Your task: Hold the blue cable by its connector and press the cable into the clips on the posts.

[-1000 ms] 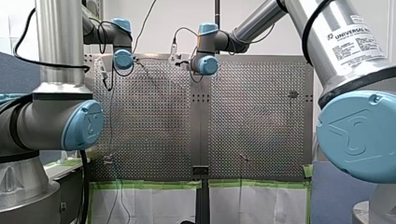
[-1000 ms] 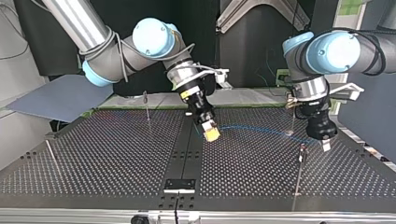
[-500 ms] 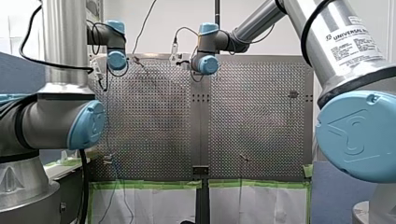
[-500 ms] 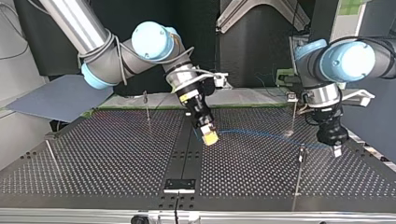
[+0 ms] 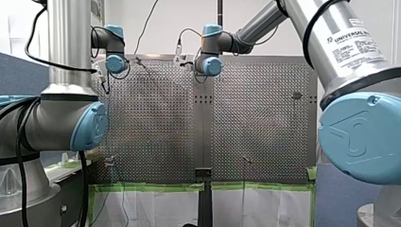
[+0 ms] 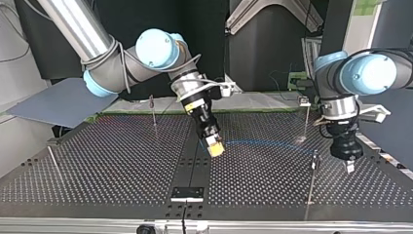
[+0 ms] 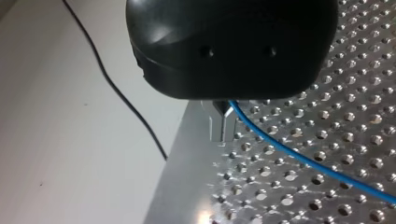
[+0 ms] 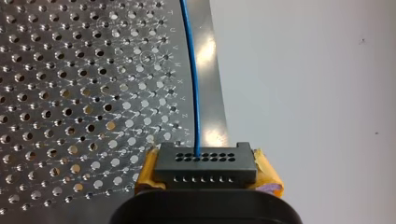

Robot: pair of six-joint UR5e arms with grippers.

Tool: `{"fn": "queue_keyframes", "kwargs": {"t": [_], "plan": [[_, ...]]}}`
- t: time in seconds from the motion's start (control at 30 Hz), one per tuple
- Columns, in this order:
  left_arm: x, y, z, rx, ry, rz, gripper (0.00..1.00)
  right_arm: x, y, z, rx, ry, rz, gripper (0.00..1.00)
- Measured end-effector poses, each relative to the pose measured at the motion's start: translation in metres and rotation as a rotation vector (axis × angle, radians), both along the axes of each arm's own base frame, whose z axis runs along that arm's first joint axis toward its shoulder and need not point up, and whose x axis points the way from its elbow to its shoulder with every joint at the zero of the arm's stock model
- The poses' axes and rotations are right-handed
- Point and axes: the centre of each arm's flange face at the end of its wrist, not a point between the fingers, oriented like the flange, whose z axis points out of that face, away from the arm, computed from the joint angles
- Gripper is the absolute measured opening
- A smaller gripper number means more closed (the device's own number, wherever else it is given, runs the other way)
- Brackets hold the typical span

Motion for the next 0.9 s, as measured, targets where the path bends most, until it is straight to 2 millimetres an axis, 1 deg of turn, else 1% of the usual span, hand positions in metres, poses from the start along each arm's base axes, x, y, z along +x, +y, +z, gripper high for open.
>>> {"fn": "queue_keyframes", "kwargs": {"t": [0.17,0.4,0.53,0.67,0.83,0.9], "plan": [[0.014,0.003,-0.008,-0.007,0.003,-0.008,0.0,0.001,-0.008,-0.006,0.005,0.003,-0.009,0.0],[0.026,0.01,0.002,-0.036,-0.04,-0.01,0.0,0.004,-0.021,-0.013,0.007,0.005,-0.02,0.0],[0.037,0.012,0.002,-0.035,-0.036,-0.021,0.0,0.003,-0.027,-0.014,0.008,0.006,-0.027,0.0],[0.047,0.012,-0.006,-0.03,-0.017,-0.033,0.0,0.003,-0.041,-0.022,0.019,0.016,-0.042,0.0],[0.052,0.015,-0.006,-0.034,-0.025,-0.035,0.0,0.007,-0.059,-0.032,0.027,0.024,-0.054,0.0],[0.053,0.017,-0.006,-0.036,-0.027,-0.036,0.0,0.008,-0.066,-0.034,0.025,0.022,-0.06,0.0]]}}
